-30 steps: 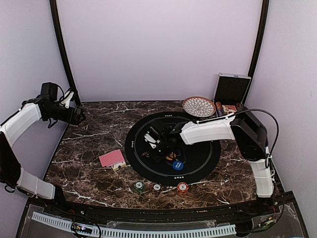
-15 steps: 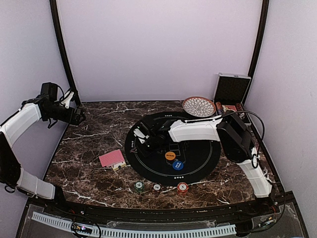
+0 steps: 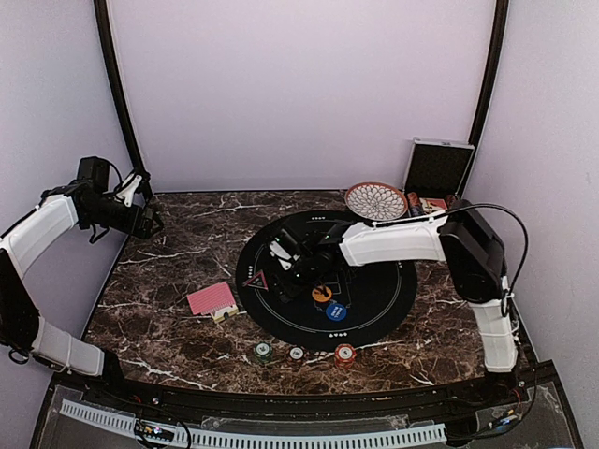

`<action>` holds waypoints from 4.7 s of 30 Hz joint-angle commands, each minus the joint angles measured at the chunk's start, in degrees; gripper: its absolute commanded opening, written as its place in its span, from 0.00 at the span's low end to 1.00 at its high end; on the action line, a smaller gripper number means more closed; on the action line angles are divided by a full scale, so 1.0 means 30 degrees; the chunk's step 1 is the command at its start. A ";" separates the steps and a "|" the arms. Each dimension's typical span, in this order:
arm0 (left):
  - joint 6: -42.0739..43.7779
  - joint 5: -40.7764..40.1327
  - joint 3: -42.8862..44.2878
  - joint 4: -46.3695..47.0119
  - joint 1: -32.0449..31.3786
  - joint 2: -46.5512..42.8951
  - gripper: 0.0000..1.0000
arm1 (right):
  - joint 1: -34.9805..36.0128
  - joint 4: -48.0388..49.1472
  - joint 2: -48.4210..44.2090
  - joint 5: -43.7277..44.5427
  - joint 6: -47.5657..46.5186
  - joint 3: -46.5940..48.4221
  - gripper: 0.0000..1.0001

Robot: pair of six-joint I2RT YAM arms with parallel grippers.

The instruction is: Distribute texas hold em gaming equipment

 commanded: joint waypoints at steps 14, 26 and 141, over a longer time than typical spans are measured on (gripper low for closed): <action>0.0806 0.0824 -0.0018 -0.1190 -0.0010 -0.0604 0.99 | -0.0657 -0.0170 -0.6319 0.3292 0.3035 -0.7892 0.82; 0.0725 0.0788 0.0028 -0.1198 0.0005 -0.0699 0.99 | -0.0962 0.0489 -0.4690 0.2624 0.3004 -0.7298 0.68; 0.0502 0.1133 0.0935 -0.2471 0.0005 -0.0607 0.99 | -0.1514 0.2678 -0.4645 0.4709 0.4090 -0.8076 0.80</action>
